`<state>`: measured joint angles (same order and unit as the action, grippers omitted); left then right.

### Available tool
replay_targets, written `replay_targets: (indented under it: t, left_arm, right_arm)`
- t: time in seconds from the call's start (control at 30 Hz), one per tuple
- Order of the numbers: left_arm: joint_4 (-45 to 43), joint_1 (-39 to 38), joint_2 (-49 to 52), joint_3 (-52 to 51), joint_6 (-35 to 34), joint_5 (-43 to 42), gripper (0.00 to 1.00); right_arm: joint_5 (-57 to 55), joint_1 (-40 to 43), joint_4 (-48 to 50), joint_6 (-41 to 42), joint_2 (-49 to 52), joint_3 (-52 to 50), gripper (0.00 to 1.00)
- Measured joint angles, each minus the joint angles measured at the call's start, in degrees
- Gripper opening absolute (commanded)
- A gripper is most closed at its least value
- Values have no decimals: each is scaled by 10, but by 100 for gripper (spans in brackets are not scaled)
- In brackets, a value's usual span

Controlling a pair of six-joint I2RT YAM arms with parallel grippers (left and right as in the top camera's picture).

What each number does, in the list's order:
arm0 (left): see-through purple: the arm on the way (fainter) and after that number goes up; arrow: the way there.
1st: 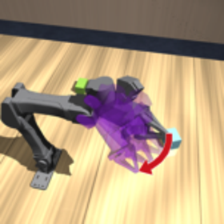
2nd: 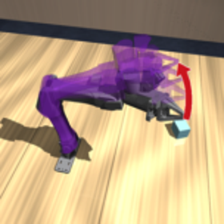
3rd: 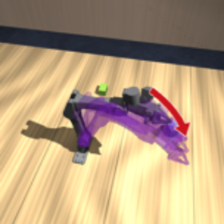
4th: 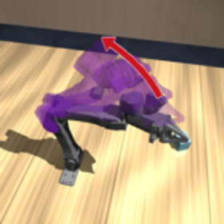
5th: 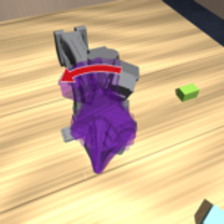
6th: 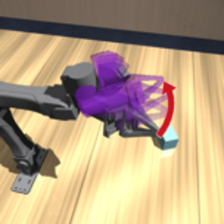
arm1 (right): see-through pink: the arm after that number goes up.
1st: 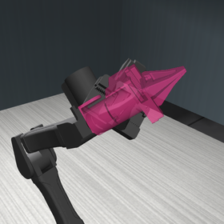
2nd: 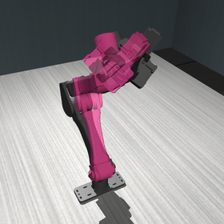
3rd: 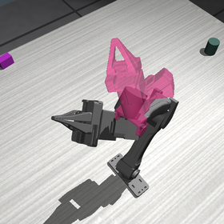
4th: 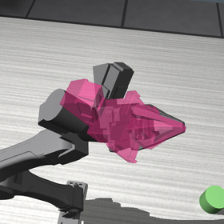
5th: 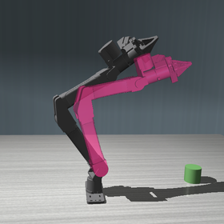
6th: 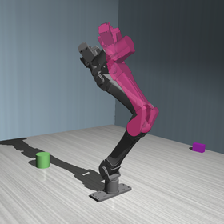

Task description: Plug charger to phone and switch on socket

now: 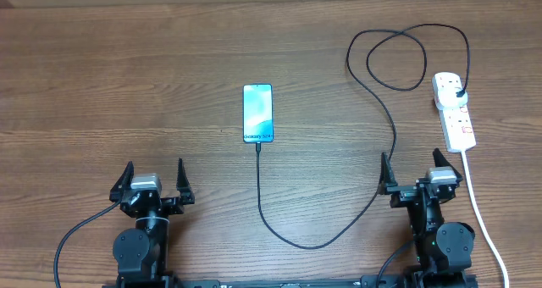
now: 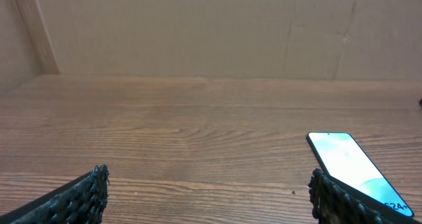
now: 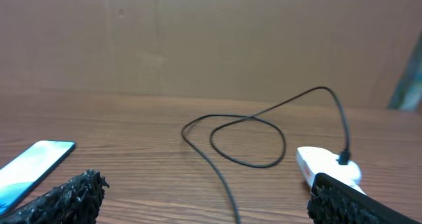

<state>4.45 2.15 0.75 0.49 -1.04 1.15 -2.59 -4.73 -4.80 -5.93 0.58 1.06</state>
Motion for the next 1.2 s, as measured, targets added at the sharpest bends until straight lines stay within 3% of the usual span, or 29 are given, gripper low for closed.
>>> replay_targets:
  t: [1.2]
  left_arm:
    - [0,0,0,0,0,0,100]
  right_arm:
    - [-8,17,0,0,0,0,100]
